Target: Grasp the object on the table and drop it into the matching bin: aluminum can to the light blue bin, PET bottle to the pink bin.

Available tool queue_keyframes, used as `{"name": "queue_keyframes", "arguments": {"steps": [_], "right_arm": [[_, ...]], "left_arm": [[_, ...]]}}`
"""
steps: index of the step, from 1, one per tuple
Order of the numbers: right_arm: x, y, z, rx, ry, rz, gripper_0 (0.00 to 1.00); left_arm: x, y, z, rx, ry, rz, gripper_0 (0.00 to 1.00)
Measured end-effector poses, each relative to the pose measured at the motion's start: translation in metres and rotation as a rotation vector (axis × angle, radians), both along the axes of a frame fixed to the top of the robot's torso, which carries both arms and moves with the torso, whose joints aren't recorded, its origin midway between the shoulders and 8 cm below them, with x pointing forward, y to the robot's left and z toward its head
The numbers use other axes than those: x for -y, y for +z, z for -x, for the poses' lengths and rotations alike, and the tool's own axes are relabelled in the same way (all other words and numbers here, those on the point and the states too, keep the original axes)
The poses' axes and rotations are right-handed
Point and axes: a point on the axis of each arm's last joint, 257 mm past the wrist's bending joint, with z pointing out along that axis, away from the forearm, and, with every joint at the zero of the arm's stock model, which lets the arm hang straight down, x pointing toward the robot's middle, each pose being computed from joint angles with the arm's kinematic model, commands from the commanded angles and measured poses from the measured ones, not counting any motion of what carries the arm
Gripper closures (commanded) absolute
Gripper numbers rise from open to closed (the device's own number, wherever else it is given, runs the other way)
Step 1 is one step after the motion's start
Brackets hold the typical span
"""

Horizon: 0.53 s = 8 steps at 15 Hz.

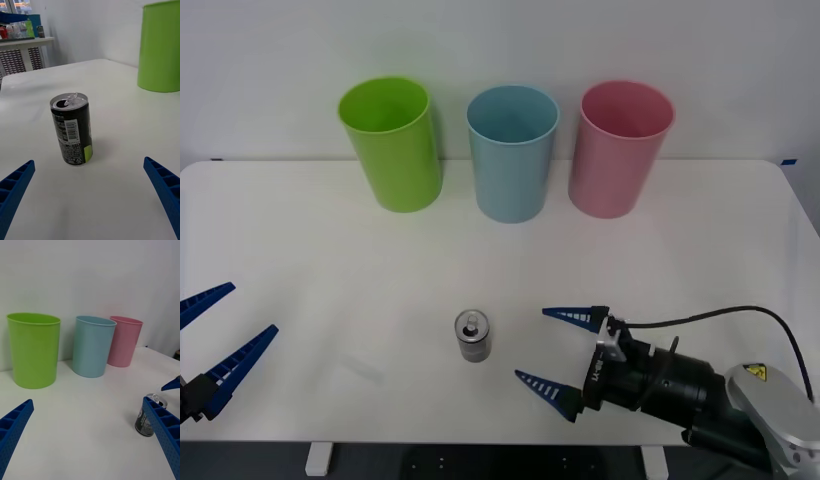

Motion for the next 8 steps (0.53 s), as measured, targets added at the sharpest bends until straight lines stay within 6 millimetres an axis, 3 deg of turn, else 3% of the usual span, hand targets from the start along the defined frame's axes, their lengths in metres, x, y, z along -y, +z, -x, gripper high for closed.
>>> {"name": "queue_keyframes", "arguments": {"steps": [8], "right_arm": [[-0.047, -0.009, -0.010, -0.010, -0.034, 0.015, 0.00]], "left_arm": [[0.000, 0.000, 0.000, 0.000, 0.000, 0.000, 0.00]]}}
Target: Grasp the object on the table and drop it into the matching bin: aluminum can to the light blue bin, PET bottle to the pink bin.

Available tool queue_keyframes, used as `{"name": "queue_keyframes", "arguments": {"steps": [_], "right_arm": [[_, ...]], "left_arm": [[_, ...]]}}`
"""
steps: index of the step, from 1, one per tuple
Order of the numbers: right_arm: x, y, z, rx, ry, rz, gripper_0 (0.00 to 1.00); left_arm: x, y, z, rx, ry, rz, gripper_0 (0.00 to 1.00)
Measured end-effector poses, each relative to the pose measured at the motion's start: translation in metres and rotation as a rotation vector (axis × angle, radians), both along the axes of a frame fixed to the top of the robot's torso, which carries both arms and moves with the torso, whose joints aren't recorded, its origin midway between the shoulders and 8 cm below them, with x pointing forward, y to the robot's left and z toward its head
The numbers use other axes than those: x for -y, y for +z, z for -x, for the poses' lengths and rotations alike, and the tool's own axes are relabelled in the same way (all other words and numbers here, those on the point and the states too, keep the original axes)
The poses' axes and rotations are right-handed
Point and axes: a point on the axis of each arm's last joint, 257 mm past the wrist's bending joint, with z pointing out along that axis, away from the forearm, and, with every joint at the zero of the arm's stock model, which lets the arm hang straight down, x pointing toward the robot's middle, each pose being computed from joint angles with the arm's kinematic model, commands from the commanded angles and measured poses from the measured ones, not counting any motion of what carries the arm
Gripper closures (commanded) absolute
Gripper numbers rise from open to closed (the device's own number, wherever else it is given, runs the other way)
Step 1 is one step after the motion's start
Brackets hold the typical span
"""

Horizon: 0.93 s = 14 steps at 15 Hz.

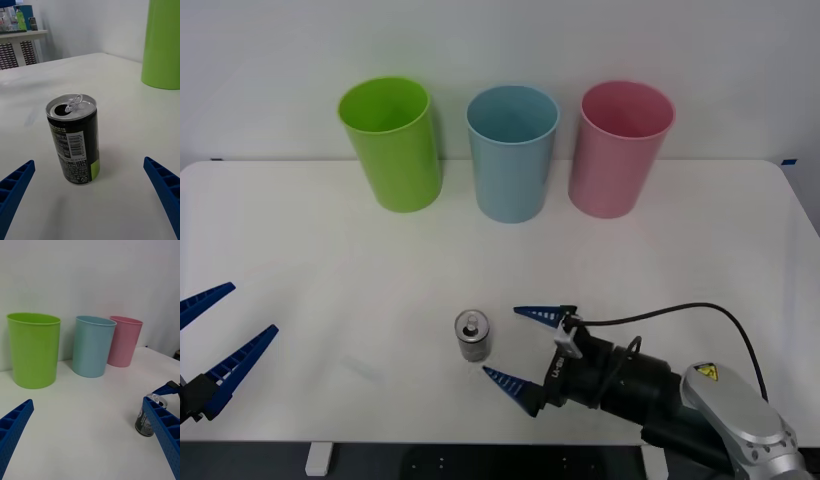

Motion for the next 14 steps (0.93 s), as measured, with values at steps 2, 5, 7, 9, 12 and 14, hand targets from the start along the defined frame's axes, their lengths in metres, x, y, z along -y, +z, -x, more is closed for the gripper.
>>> {"name": "queue_keyframes", "arguments": {"steps": [2, 5, 7, 9, 12, 14], "right_arm": [[-0.009, 0.001, -0.002, 0.001, -0.004, -0.003, 0.00], [-0.022, 0.000, -0.003, 0.000, -0.007, 0.001, 0.00], [-0.028, 0.000, -0.003, 0.001, -0.006, 0.002, 0.00], [-0.034, -0.001, -0.004, 0.000, -0.010, 0.009, 0.00], [-0.045, -0.002, -0.008, 0.000, -0.031, 0.021, 0.00], [-0.053, -0.003, -0.011, -0.002, -0.045, 0.026, 0.00]], "left_arm": [[0.000, 0.000, 0.000, 0.000, 0.000, 0.000, 0.00], [0.000, 0.000, 0.000, 0.000, 0.000, 0.000, 0.00], [0.000, 0.000, 0.000, 0.000, 0.000, 0.000, 0.00], [0.000, 0.000, 0.000, 0.000, 0.000, 0.000, 0.00], [0.000, 0.000, 0.000, 0.000, 0.000, 0.000, 0.00], [0.000, 0.000, 0.000, 0.000, 0.000, 0.000, 0.00]]}}
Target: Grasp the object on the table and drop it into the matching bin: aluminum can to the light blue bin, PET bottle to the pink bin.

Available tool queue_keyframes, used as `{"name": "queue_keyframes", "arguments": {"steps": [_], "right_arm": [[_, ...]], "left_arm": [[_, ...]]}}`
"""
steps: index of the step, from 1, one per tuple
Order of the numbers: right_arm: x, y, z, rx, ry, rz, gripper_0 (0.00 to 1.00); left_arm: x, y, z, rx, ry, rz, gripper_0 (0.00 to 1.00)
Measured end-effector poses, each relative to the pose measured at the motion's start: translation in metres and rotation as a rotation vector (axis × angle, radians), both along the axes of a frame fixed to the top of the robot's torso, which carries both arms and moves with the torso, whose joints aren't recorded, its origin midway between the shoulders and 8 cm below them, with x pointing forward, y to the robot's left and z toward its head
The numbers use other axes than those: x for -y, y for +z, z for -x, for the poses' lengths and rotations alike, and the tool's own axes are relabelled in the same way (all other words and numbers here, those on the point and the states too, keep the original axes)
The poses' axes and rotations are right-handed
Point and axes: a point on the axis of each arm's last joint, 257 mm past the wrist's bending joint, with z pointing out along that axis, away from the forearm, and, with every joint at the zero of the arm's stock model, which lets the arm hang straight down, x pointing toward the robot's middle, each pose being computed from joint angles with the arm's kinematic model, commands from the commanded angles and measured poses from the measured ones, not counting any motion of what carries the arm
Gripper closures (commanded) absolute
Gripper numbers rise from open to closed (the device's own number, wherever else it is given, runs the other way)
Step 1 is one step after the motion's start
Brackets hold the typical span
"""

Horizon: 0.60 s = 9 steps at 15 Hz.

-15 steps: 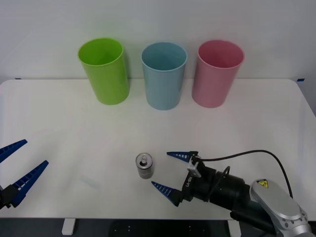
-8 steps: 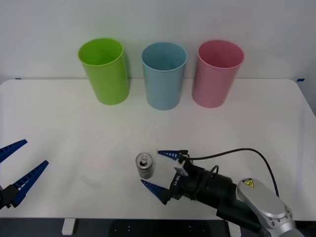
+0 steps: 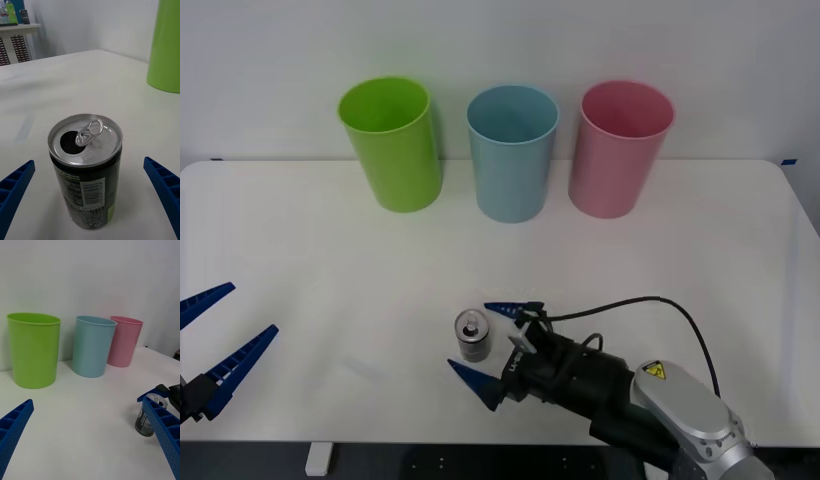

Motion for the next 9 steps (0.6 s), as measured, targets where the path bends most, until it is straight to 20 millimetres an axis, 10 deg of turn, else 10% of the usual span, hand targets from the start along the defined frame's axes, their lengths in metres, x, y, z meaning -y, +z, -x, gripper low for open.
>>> {"name": "queue_keyframes", "arguments": {"steps": [5, 7, 9], "right_arm": [[-0.0068, -0.0003, -0.0015, 0.000, -0.014, 0.000, 0.00], [-0.0072, -0.0008, -0.0011, 0.002, -0.013, 0.004, 0.93], [-0.0075, -0.0016, -0.0007, -0.003, -0.014, 0.003, 1.00]], "left_arm": [[0.0000, 0.0000, 0.0000, 0.000, 0.000, 0.000, 0.00], [0.0000, 0.0000, 0.0000, 0.000, 0.000, 0.000, 0.00], [0.0000, 0.0000, 0.0000, 0.000, 0.000, 0.000, 0.00]]}}
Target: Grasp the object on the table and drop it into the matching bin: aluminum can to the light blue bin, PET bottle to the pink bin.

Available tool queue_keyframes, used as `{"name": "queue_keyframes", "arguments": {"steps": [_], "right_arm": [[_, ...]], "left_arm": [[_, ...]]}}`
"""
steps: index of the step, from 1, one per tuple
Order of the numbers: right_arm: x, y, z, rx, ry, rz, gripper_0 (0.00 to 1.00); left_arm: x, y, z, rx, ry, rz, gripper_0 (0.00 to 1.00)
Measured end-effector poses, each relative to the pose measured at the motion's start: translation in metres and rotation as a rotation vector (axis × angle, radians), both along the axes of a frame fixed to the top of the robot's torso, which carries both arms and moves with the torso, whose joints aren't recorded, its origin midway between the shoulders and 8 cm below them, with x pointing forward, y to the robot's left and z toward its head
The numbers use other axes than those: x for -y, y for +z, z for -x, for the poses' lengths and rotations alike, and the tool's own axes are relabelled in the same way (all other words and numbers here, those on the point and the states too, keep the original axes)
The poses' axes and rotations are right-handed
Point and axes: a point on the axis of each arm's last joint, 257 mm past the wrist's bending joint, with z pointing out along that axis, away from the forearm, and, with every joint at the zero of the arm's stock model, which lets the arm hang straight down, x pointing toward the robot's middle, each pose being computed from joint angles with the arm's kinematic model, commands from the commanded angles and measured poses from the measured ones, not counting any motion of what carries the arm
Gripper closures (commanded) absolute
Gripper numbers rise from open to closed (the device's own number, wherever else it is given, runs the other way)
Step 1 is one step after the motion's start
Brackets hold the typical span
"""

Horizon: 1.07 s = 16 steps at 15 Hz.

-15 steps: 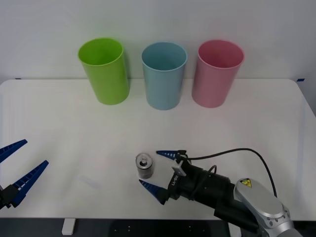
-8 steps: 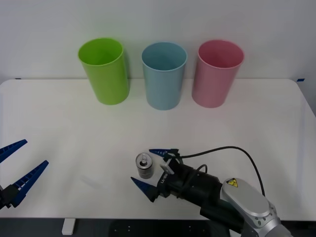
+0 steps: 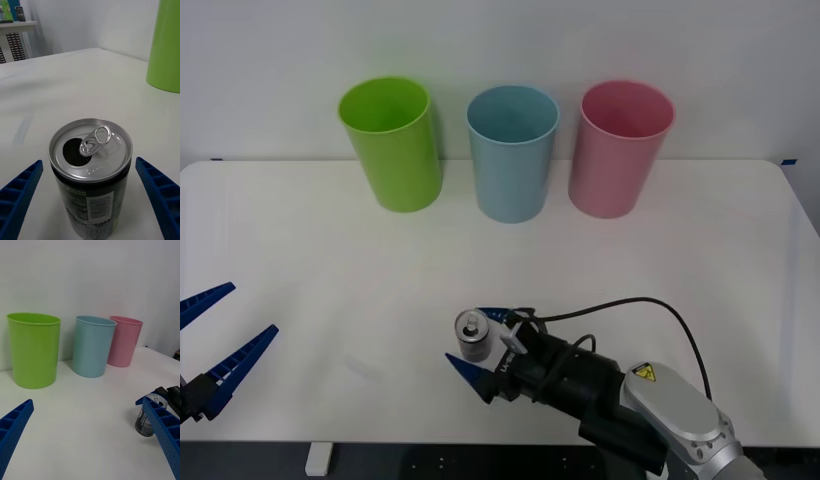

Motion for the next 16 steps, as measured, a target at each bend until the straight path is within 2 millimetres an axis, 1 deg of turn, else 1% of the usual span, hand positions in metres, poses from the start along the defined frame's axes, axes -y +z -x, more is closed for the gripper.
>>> {"name": "queue_keyframes", "arguments": {"steps": [6, 10, 14, 16], "right_arm": [[0.000, 0.000, 0.000, -0.009, -0.004, -0.005, 1.00], [0.005, 0.007, -0.006, -0.024, -0.019, -0.040, 1.00], [0.030, 0.023, -0.025, -0.014, -0.056, -0.079, 1.00], [0.046, 0.038, -0.035, -0.004, -0.069, -0.116, 1.00]], "left_arm": [[0.000, 0.000, 0.000, 0.000, 0.000, 0.000, 0.00], [0.000, 0.000, 0.000, 0.000, 0.000, 0.000, 0.00], [0.000, 0.000, 0.000, 0.000, 0.000, 0.000, 0.00], [0.000, 0.000, 0.000, 0.000, 0.000, 0.000, 0.00]]}}
